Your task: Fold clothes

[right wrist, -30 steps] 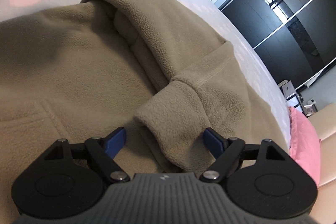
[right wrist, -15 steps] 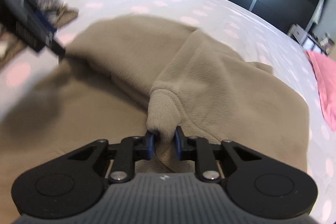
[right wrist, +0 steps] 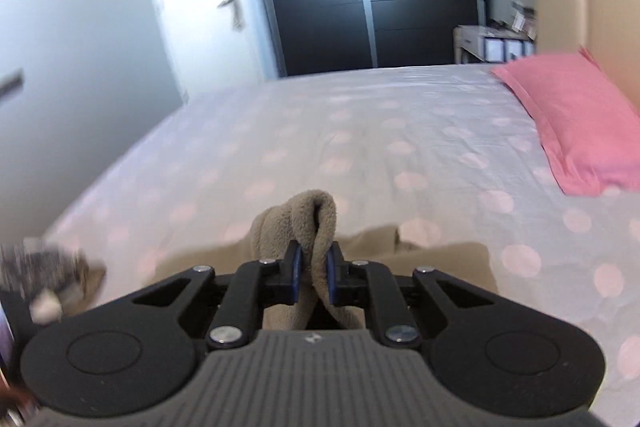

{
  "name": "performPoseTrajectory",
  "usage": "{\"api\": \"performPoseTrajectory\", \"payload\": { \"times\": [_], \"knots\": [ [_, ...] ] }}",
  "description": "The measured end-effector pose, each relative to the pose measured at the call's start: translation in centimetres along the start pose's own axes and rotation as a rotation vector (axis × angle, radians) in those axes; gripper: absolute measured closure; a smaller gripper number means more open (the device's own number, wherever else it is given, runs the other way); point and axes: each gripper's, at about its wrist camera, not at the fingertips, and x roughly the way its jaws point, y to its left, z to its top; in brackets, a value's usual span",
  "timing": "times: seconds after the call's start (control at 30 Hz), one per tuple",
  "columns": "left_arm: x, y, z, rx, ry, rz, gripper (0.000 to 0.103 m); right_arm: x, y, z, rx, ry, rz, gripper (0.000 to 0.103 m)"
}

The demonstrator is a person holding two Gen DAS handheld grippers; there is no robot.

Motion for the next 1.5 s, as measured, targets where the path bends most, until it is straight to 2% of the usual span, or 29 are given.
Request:
{"api": "performPoseTrajectory", "payload": {
  "times": [0.07,0.13,0.27,0.37,0.4,0.43,0.57,0.6,0.63,0.73,0.77,0.87,0.93,0.97,1.0,1.07,1.23,1.33,1.43,1.47,1.5],
  "knots": [
    [0.3,0.4,0.0,-0.025,0.011,-0.029,0.075,0.1,-1.5,1.5,0.068,-0.011,0.007,0.089],
    [0.4,0.8,0.1,-0.055,0.019,-0.069,0.084,-0.1,-3.2,2.2,0.108,-0.012,-0.005,0.090],
    [0.1,1.1,0.2,-0.072,0.008,-0.122,0.086,-0.3,-7.0,2.3,0.241,0.000,-0.033,0.091],
    [0.0,0.9,0.3,-0.070,0.002,-0.147,0.087,0.7,-9.6,1.7,0.286,0.021,-0.078,0.092],
    [0.0,0.7,0.3,-0.060,0.006,-0.142,0.089,1.2,-10.2,1.3,0.295,0.025,-0.098,0.093],
    [0.1,0.4,0.3,-0.050,0.011,-0.137,0.098,1.8,-10.8,0.9,0.305,0.036,-0.118,0.093],
    [0.9,0.6,0.2,-0.072,0.046,-0.100,0.102,4.6,-13.2,-1.4,0.328,0.097,-0.185,0.094],
    [1.1,0.8,0.2,-0.089,0.055,-0.103,0.102,5.4,-13.7,-1.9,0.335,0.114,-0.195,0.096],
    [1.1,0.9,0.1,-0.093,0.061,-0.099,0.103,6.0,-14.2,-2.4,0.344,0.128,-0.204,0.103],
    [0.3,0.9,0.0,-0.089,0.065,-0.115,0.103,6.1,-14.8,-2.5,0.388,0.122,-0.213,0.103],
    [-0.1,0.7,0.0,-0.085,0.057,-0.131,0.103,5.6,-14.7,-1.9,0.389,0.101,-0.190,0.103],
    [-1.4,-0.2,0.4,-0.045,0.018,-0.156,0.103,4.2,-12.8,-0.4,0.307,0.056,-0.169,0.103],
    [-2.3,-1.3,0.5,-0.027,-0.015,-0.158,0.103,4.1,-11.9,-0.3,0.285,0.071,-0.130,0.096],
    [-2.7,-1.7,0.5,-0.019,-0.028,-0.162,0.103,4.2,-11.6,-0.5,0.278,0.090,-0.115,0.087],
    [-3.1,-2.2,0.6,-0.010,-0.040,-0.165,0.103,4.5,-11.5,-0.9,0.268,0.111,-0.105,0.057],
    [-3.9,-3.0,0.6,0.013,-0.065,-0.194,0.103,5.2,-11.3,-1.9,0.233,0.153,-0.108,0.036],
    [-4.7,-5.5,0.3,0.073,-0.115,-0.229,0.103,7.5,-13.3,-5.6,0.245,0.314,-0.123,0.036],
    [-3.3,-6.0,0.2,0.082,-0.094,-0.234,0.103,8.9,-15.4,-8.4,0.381,0.407,-0.083,0.036],
    [-2.3,-6.0,0.5,0.076,-0.073,-0.230,0.103,10.0,-16.5,-10.5,0.465,0.434,-0.062,0.037],
    [-2.0,-6.1,0.6,0.075,-0.072,-0.229,0.103,10.3,-16.8,-11.1,0.488,0.437,-0.060,0.040],
    [-1.9,-6.1,0.6,0.074,-0.073,-0.230,0.103,10.6,-17.0,-11.4,0.514,0.440,-0.056,0.054]
  ]
}}
